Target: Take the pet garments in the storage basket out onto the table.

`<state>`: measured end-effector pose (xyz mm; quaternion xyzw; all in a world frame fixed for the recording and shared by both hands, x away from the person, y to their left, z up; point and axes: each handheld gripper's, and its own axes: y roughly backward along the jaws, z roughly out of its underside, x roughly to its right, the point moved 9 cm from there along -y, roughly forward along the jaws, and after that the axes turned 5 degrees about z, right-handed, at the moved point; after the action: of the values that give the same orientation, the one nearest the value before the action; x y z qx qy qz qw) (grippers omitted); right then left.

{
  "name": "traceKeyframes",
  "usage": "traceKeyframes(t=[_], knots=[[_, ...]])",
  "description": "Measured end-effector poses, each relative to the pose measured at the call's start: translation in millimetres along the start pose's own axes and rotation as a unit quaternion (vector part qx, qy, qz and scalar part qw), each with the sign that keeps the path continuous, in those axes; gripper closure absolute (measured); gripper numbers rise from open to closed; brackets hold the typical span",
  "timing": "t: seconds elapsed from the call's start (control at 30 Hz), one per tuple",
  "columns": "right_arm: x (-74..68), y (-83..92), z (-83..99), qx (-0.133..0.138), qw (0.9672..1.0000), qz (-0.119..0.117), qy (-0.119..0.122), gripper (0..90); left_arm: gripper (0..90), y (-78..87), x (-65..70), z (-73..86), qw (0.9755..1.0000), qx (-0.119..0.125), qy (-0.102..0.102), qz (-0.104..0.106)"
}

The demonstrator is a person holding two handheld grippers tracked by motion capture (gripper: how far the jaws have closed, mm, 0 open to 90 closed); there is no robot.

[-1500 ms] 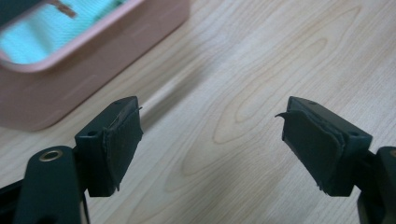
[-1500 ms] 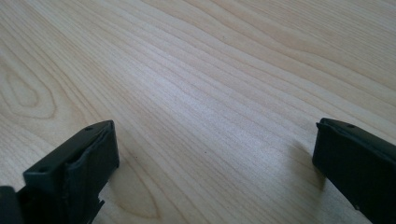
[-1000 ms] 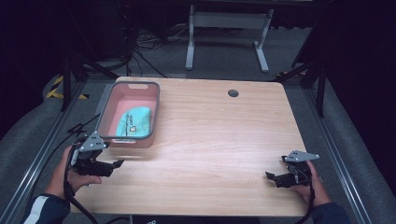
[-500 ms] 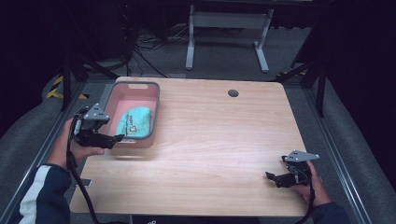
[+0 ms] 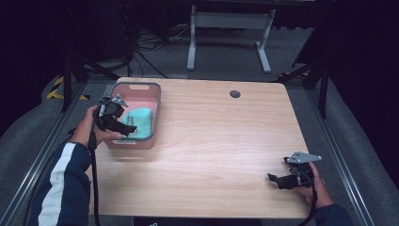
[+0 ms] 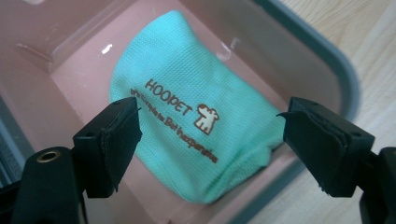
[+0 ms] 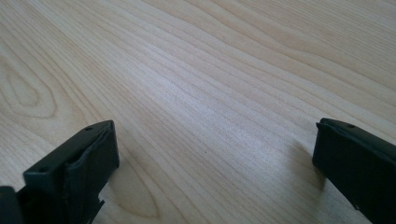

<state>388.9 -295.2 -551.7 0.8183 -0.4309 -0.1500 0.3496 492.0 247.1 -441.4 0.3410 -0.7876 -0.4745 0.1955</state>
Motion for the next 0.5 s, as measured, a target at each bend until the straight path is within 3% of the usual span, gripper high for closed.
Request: traceKeyframes(t=[0.2, 0.3, 0.5], knots=[[0.0, 0.0, 0.0, 0.000, 1.0000, 0.000, 0.000, 0.7, 18.3, -26.4, -10.5, -2.1, 0.9990, -0.039, 0.017, 0.012], [0.1, 0.0, 0.0, 0.000, 1.0000, 0.000, 0.000, 0.7, 18.4, -36.6, -15.2, -4.5, 0.9980, -0.061, 0.014, 0.011], [0.0, 0.0, 0.0, 0.000, 1.0000, 0.000, 0.000, 0.7, 18.2, -55.8, -21.2, -5.8, 0.9931, -0.116, 0.011, 0.011]])
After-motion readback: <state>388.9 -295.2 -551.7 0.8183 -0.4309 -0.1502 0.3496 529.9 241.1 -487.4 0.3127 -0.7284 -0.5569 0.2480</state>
